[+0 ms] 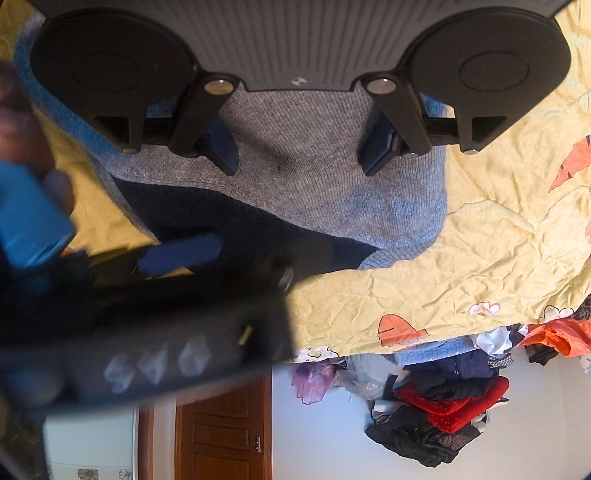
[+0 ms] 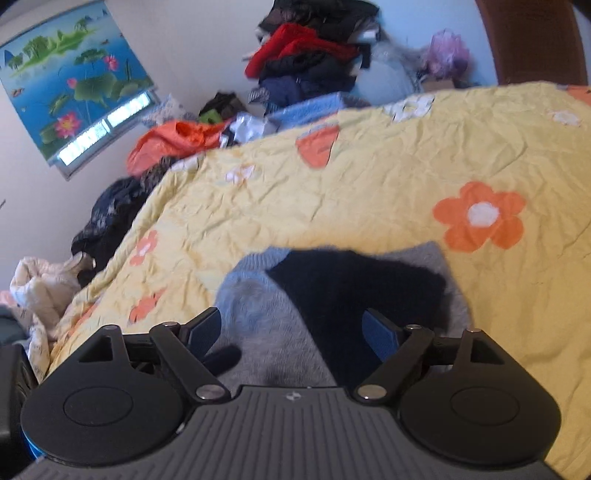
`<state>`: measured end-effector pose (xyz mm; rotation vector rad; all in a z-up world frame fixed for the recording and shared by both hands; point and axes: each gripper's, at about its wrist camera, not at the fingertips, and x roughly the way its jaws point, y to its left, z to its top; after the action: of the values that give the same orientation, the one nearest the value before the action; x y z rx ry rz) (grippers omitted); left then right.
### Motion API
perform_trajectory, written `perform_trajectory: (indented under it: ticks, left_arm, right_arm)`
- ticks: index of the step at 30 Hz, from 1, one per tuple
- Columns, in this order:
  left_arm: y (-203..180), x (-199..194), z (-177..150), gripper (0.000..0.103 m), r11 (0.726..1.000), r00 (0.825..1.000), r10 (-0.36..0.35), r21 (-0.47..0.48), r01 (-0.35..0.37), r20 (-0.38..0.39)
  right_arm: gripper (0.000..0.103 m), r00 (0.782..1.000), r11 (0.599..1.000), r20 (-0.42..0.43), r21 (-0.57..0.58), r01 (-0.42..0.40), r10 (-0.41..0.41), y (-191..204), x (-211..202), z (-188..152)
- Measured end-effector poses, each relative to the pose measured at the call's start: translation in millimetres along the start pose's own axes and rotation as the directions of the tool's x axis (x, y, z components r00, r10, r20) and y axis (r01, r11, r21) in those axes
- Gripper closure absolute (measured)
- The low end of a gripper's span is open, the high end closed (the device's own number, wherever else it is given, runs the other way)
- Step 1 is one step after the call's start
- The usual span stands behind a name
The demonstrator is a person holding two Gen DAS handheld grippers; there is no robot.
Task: Fold small clothes
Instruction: 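Press and smooth the folded grey sweater flat with both grippers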
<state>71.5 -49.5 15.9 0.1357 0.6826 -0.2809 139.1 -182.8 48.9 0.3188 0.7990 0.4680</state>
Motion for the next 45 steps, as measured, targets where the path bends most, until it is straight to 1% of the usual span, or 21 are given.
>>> perform_trajectory:
  ticks: [2,4,7,11,13,15,17,18,20,22,23,26,28,30,32,33,35,37,40,43,45]
  left_arm:
    - [0,-1,-1,0.03,1.0,1.0,-0.006,-0.001,0.006,0.004]
    - [2,0,-3,0.03,1.0,1.0,-0.015,-0.005,0.015,0.014]
    - [1,0,-6,0.03,1.0,0.999,-0.012,0.012,0.011,0.032]
    - [2,-18,-6,0.03,1.0,0.999,-0.025,-0.006,0.025,0.039]
    - [6,-44,-11,0.029,0.997,0.995,-0.073,-0.024,0.075,0.067]
    - [8,-67,-20,0.029,0.985,0.982,-0.167,-0.029,0.17,0.09]
    - [4,-75,-32,0.029,0.968,0.967,-0.248,-0.015,0.25,0.064]
    - [1,-73,-38,0.029,0.964,0.964,-0.265,-0.001,0.265,0.036]
    - [1,-61,-48,0.03,0.968,0.968,-0.249,0.021,0.249,-0.016]
    - [10,-61,-50,0.03,0.959,0.959,-0.283,0.007,0.283,-0.007]
    - [14,-63,-47,0.031,0.957,0.956,-0.291,-0.004,0.291,-0.017]
    - [15,-81,-41,0.032,0.961,0.96,-0.277,-0.006,0.277,-0.026]
    - [12,-97,-44,0.032,0.953,0.953,-0.301,0.025,0.302,-0.02]
    - [9,-100,-53,0.032,0.95,0.95,-0.308,0.036,0.31,-0.047]
    - [11,-83,-65,0.032,0.96,0.955,-0.277,0.017,0.28,-0.108]
    - [13,-81,-71,0.032,0.961,0.959,-0.274,0.011,0.275,-0.08]
    - [19,-84,-75,0.032,0.958,0.957,-0.287,-0.013,0.286,-0.051]
    - [19,-93,-71,0.032,0.963,0.961,-0.268,-0.043,0.266,-0.068]
    - [15,-114,-75,0.032,0.961,0.963,-0.267,-0.088,0.263,-0.044]
    - [10,-110,-89,0.032,0.97,0.969,-0.234,-0.086,0.228,-0.073]
    - [6,-109,-95,0.032,0.978,0.979,-0.202,-0.057,0.2,-0.035]
  right_arm:
    - [0.02,0.999,1.0,-0.034,0.003,0.03,-0.03,-10,17,-4]
    - [0.02,1.0,1.0,-0.011,-0.019,0.024,-0.024,-17,24,-4]
    - [0.02,0.999,0.999,-0.023,-0.033,0.043,-0.044,-15,31,2]
    - [0.023,0.998,0.998,-0.02,-0.004,0.06,-0.06,-12,19,4]
    - [0.023,0.999,0.998,0.02,0.043,0.044,-0.045,-11,-10,-5]
    - [0.022,0.998,0.998,0.052,0.048,-0.033,0.031,-8,-38,-19]
    - [0.022,0.996,0.995,0.044,0.051,-0.08,0.078,-6,-51,-33]
    - [0.022,0.996,0.995,0.02,0.052,-0.082,0.081,-6,-51,-40]
    - [0.024,0.997,0.996,-0.025,0.047,-0.077,0.078,-13,-41,-55]
    - [0.029,0.994,0.993,-0.004,0.037,-0.112,0.112,-20,-42,-64]
    - [0.03,0.994,0.994,-0.012,0.043,-0.104,0.105,-19,-45,-63]
    - [0.026,0.995,0.99,0.0,0.102,-0.102,0.103,-14,-69,-58]
    - [0.02,0.986,0.978,0.032,0.12,-0.168,0.166,-10,-88,-62]
    - [0.013,0.979,0.969,0.013,0.141,-0.202,0.202,-7,-92,-71]
    - [0.013,0.981,0.972,-0.042,0.146,-0.182,0.19,-8,-82,-85]
    - [0.018,0.984,0.976,-0.082,0.162,-0.143,0.158,-14,-71,-93]
    - [0.022,0.982,0.967,-0.043,0.187,-0.172,0.183,-24,-69,-100]
    - [0.023,0.983,0.956,-0.047,0.246,-0.16,0.177,-25,-80,-96]
    - [0.022,0.982,0.959,-0.004,0.217,-0.182,0.188,-14,-105,-97]
    - [0.017,0.978,0.96,-0.047,0.208,-0.189,0.203,-9,-100,-109]
    - [0.021,0.979,0.961,-0.068,0.215,-0.176,0.195,-15,-85,-120]
